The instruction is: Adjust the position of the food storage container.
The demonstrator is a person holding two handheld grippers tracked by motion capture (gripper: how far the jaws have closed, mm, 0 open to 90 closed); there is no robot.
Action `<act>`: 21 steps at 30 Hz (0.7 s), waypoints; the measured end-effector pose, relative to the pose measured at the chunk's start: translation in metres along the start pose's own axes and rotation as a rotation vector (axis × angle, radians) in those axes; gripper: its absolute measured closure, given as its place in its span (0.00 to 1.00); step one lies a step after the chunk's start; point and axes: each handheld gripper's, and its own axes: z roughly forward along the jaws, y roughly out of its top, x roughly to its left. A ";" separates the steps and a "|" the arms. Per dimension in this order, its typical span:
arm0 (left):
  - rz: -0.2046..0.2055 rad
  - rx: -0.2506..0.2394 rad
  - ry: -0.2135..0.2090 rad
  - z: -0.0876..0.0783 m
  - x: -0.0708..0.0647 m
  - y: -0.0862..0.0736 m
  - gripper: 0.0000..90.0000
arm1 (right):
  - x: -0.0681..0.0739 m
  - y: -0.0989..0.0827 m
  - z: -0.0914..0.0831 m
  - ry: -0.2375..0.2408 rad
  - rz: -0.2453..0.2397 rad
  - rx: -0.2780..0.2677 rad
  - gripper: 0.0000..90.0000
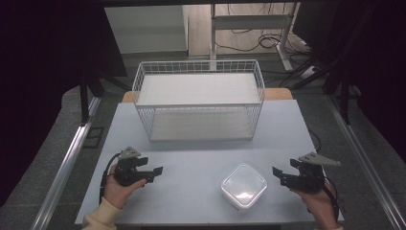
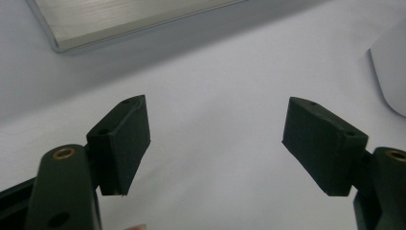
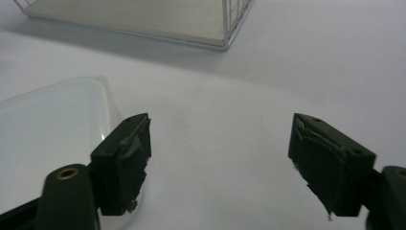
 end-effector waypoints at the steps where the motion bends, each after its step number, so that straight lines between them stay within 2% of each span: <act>1: 0.002 0.002 -0.001 0.000 0.000 0.000 0.27 | -0.001 -0.001 0.000 0.003 -0.005 0.008 0.28; 4: 0.008 0.009 -0.005 0.001 -0.001 -0.001 0.27 | -0.003 -0.002 -0.004 0.011 -0.025 0.049 0.34; 10: 0.021 0.017 -0.017 0.002 -0.001 -0.003 0.27 | 0.000 -0.002 -0.009 0.005 -0.037 0.077 0.40; 12: 0.013 0.015 -0.015 0.002 0.000 -0.003 0.27 | 0.001 -0.004 -0.014 0.009 -0.025 0.102 0.48; 15: 0.015 0.015 -0.011 0.001 0.001 -0.003 0.27 | 0.003 -0.006 -0.017 0.017 -0.033 0.119 0.53; 16: 0.012 0.015 -0.010 0.001 0.001 -0.003 0.27 | 0.004 -0.006 -0.018 0.022 -0.041 0.126 0.55; 18: 0.015 0.015 -0.011 0.001 0.000 -0.002 0.27 | 0.007 -0.009 -0.022 0.036 -0.068 0.160 0.66; 19: 0.015 0.015 -0.011 0.001 0.000 -0.002 0.27 | 0.007 -0.009 -0.022 0.036 -0.068 0.160 0.66; 21: 0.020 0.019 -0.014 0.002 -0.001 -0.002 0.27 | 0.009 -0.011 -0.023 0.050 -0.084 0.201 0.77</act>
